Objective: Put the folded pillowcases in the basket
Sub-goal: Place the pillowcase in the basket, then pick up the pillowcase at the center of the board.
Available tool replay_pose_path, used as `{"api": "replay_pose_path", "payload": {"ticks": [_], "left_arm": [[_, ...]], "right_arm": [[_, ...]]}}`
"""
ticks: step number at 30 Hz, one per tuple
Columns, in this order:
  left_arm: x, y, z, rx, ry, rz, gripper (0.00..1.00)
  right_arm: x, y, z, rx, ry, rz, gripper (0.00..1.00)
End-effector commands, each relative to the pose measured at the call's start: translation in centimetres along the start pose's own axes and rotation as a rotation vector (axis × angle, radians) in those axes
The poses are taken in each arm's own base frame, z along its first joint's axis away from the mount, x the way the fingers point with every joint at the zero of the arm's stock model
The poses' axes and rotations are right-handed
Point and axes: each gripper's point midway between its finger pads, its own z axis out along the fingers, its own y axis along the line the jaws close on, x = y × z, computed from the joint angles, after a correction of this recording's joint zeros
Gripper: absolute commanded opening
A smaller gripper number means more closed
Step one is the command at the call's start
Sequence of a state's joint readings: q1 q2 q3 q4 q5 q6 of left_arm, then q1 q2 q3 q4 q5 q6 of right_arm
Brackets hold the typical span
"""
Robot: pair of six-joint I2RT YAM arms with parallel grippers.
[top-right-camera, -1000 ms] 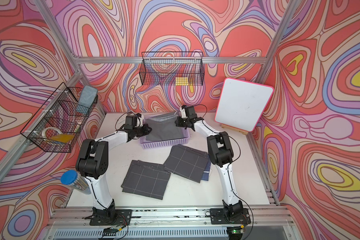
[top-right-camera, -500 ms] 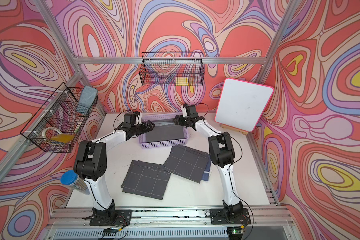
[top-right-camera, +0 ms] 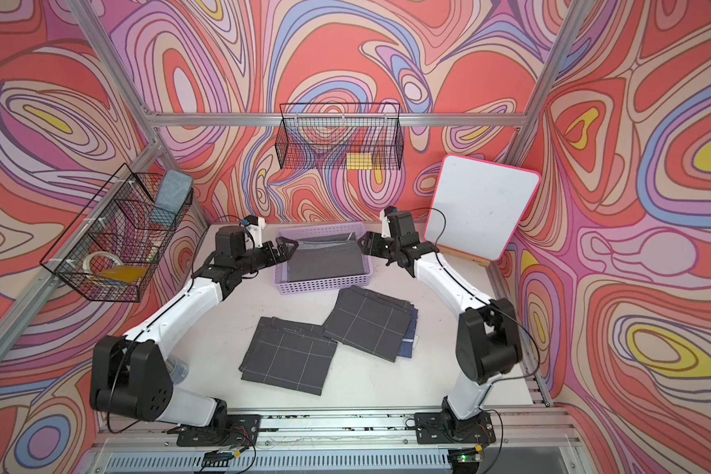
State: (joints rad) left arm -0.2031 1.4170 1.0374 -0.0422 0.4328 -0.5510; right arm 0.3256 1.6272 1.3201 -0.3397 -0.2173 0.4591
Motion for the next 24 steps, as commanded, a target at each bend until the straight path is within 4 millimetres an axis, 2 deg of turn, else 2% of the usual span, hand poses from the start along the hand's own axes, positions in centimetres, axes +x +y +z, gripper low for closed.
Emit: {"api": "replay_pose_path", "payload": {"ticks": [1, 6, 11, 17, 24], "left_arm": [[4.0, -1.8, -1.3, 0.04, 0.082, 0.035, 0.99], [8.9, -4.2, -2.6, 0.077, 0.134, 0.085, 0.99], [12.9, -6.2, -2.7, 0.128, 0.175, 0.106, 0.99], [17.1, -8.6, -1.5, 0.144, 0.262, 0.199, 0.99], [20.0, -10.1, 0.2, 0.141, 0.315, 0.249, 0.99]], "right_arm": [[2.8, -2.1, -2.6, 0.079, 0.018, 0.07, 0.7], [7.3, -4.2, -6.1, 0.15, 0.056, 0.121, 0.7], [12.4, -6.4, -7.8, 0.201, 0.13, 0.184, 0.7], [17.0, -7.7, -8.5, 0.198, 0.181, 0.271, 0.69], [19.9, -9.3, -8.4, 0.242, 0.229, 0.299, 0.68]]}}
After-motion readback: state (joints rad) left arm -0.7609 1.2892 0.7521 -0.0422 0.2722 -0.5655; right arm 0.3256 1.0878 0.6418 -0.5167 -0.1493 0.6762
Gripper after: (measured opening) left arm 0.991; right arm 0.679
